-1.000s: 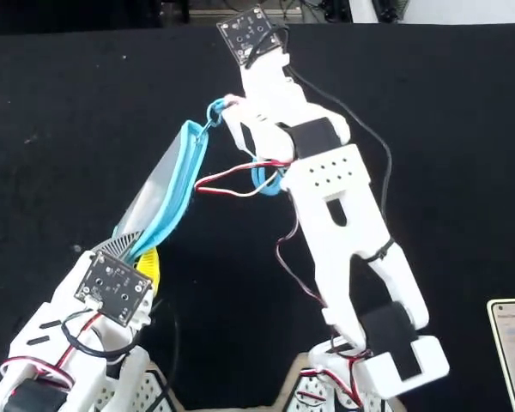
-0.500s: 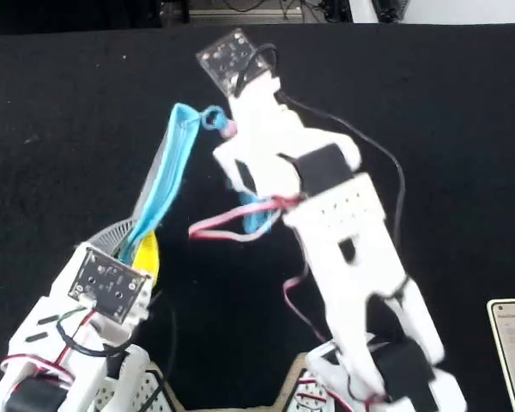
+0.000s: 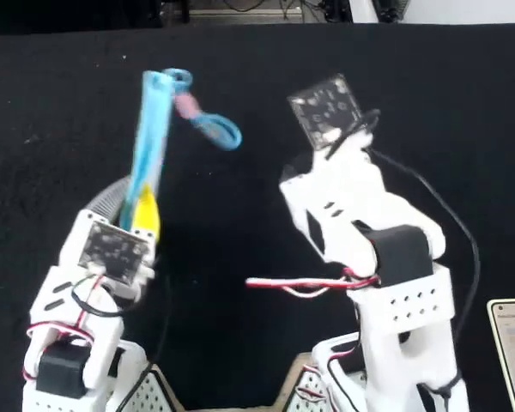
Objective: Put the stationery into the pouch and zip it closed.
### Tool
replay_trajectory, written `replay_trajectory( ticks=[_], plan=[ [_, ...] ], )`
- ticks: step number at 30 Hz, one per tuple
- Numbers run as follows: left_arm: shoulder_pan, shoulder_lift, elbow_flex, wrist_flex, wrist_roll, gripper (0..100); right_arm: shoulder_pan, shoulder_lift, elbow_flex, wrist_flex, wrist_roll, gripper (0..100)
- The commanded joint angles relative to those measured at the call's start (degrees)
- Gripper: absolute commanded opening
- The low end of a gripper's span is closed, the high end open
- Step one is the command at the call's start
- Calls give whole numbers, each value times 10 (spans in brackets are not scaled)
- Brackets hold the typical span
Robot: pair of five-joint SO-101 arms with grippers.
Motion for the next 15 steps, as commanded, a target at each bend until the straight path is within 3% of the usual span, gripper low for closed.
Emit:
replay_trajectory(
  ticks=[1,8,15],
  plan=[
    [-65,-6,-12,-92,-5,30,45,-61,124,-66,-1,15],
    [-71,18,17,-196,-5,30,45,-123,322,-184,-1,12],
    [-27,232,43,-310,-5,30,45,-201,450,-280,-1,15]
  ],
)
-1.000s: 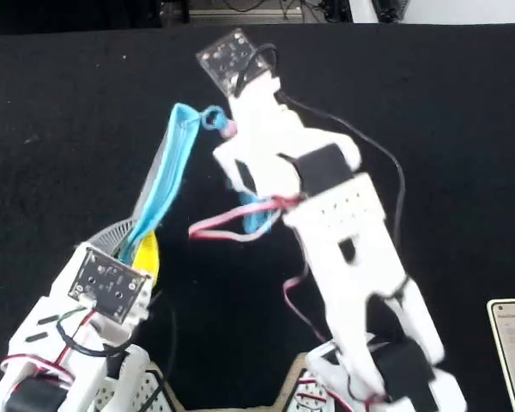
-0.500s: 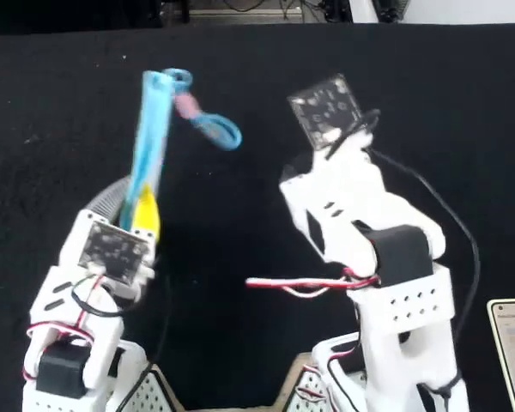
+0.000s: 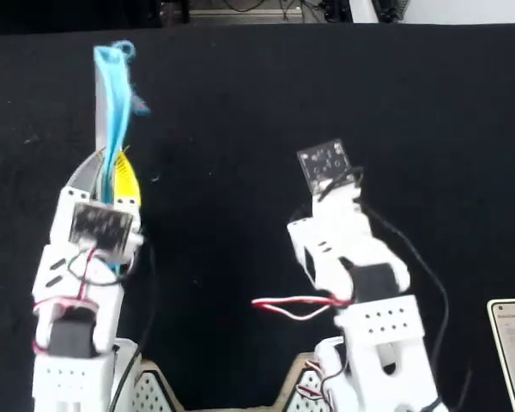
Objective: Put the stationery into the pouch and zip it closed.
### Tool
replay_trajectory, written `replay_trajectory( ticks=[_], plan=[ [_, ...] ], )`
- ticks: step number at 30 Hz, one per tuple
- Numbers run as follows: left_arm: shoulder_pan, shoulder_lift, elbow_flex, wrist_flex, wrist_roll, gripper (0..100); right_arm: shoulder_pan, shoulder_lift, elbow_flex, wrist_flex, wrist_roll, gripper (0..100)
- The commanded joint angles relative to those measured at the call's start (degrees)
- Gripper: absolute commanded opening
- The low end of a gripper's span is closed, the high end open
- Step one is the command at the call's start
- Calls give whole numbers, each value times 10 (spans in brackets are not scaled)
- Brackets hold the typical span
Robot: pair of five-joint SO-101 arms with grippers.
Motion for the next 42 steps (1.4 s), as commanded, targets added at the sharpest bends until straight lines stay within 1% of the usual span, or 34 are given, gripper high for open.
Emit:
replay_trajectory(
  ticks=[1,3,6,7,9,11,13,14,17,20,23,26,30,34,38,40,42],
  plan=[
    [54,149,-36,-67,-5,30,7,-65,63,-79,0,15],
    [83,217,-62,-66,-1,30,7,-90,96,-104,0,15],
    [120,309,-99,-65,0,34,7,-126,129,-108,0,15],
    [129,337,-109,-65,2,55,7,-136,136,-105,0,15],
    [141,389,-130,-65,41,130,7,-153,151,-106,0,15],
    [144,432,-152,-65,105,191,5,-167,165,-106,0,15],
    [145,462,-177,-64,150,191,5,-177,175,-109,0,15],
    [145,470,-189,-58,158,188,5,-181,180,-110,0,15],
    [171,473,-236,6,161,189,5,-189,183,-110,0,15],
    [205,464,-313,123,161,191,5,-191,184,-110,0,15],
    [219,451,-397,229,160,194,5,-191,184,-109,0,15],
    [191,451,-458,265,160,232,5,-191,184,-109,0,15],
    [146,443,-466,274,160,234,5,-191,184,-107,0,15],
    [116,443,-457,383,160,154,6,-191,180,-106,-1,12],
    [68,443,-406,462,160,22,8,-192,181,-91,-4,12],
    [29,443,-364,472,160,47,8,-192,179,-62,-5,12],
    [-9,432,-321,468,159,30,9,-192,179,-20,-5,12]
  ],
)
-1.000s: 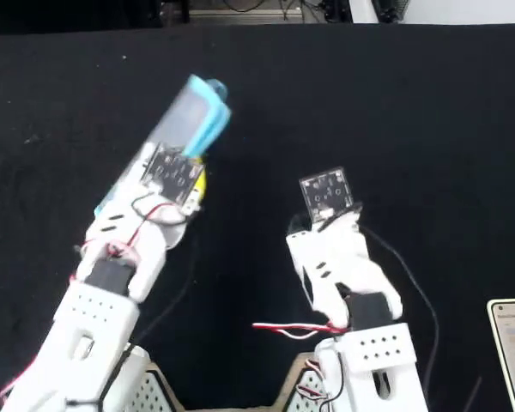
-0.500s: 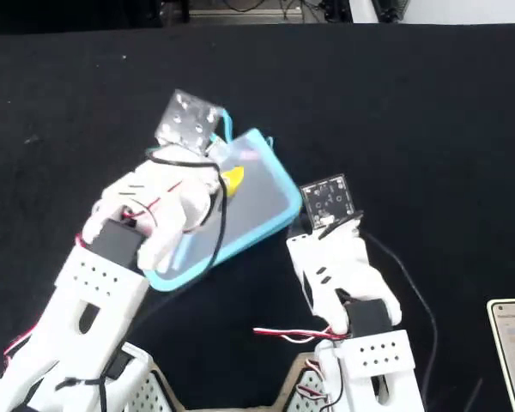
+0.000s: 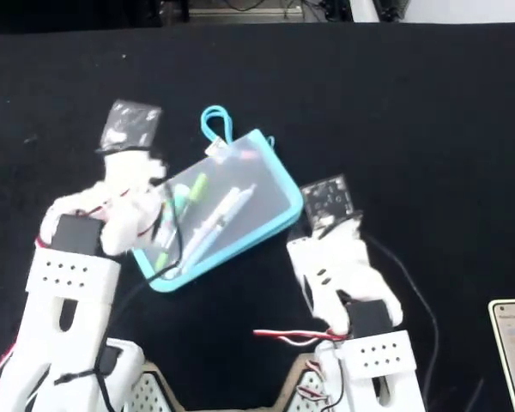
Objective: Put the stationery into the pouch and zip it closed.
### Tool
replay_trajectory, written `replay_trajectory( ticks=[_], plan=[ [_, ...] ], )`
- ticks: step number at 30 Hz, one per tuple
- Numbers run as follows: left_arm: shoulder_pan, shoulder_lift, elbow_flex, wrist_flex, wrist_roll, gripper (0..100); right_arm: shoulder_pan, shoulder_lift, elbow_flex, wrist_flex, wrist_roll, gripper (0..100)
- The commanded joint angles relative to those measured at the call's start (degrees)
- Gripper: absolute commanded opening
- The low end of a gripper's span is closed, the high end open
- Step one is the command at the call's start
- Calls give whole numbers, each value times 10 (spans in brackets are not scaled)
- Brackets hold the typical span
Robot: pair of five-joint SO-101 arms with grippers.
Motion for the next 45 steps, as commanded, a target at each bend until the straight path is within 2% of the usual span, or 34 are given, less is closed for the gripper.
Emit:
replay_trajectory(
  ticks=[1,6,11,18,22,26,29,31,35,38,42,45],
  plan=[
    [-85,-41,75,-5,0,29,11,-12,-9,76,-4,12],
    [-141,-194,232,-71,-61,29,58,-12,-15,109,-4,12],
    [-166,-393,379,-73,-111,29,83,-12,8,109,-5,12],
    [-187,-590,501,-60,-115,30,86,-12,61,109,-4,12],
    [-160,-578,509,-21,-113,30,86,-12,73,114,-4,12],
    [-158,-585,527,23,-113,30,86,-12,54,188,-5,11],
    [-167,-586,552,23,-112,30,125,-27,46,186,-61,13],
    [-168,-587,553,23,-84,30,148,-51,37,185,-91,13],
    [-168,-587,553,23,5,30,127,-121,80,186,-53,13],
    [-168,-587,553,23,8,30,120,-190,110,198,-43,13],
    [-165,-587,557,23,8,30,115,-284,113,285,-43,14],
    [-168,-585,576,30,8,30,120,-283,112,298,-41,12]
  ],
)
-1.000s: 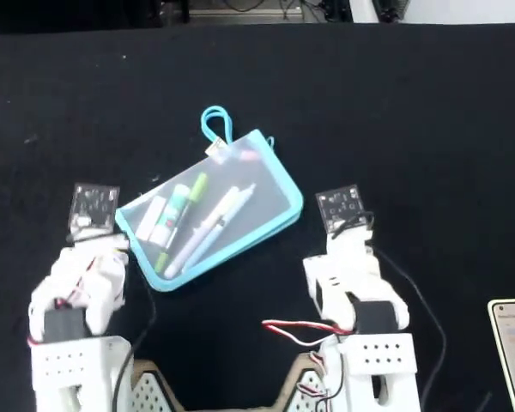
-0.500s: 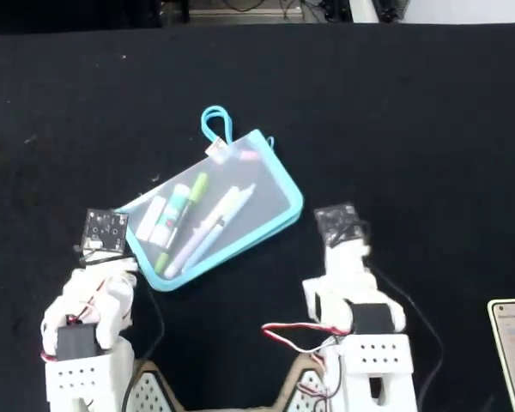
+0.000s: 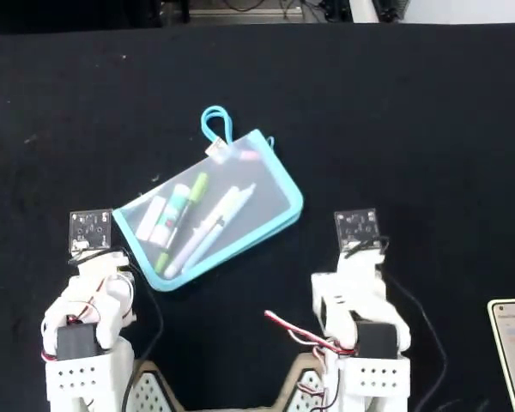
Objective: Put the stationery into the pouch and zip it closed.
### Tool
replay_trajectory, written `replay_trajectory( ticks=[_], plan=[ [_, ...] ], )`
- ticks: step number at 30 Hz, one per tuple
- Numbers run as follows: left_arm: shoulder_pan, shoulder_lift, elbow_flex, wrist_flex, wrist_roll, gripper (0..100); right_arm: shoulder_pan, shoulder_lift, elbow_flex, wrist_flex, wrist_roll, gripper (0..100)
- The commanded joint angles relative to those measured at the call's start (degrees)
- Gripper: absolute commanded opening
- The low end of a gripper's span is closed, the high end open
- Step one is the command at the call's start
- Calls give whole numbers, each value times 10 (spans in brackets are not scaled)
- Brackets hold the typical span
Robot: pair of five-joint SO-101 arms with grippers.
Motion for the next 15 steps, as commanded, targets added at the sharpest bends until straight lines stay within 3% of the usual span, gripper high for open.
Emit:
replay_trajectory(
  ticks=[1,15],
  plan=[
    [-5,-4,20,17,6,30,0,-46,-4,23,5,12],
    [-4,-4,19,25,6,30,-2,-39,-3,18,5,12]
  ],
)
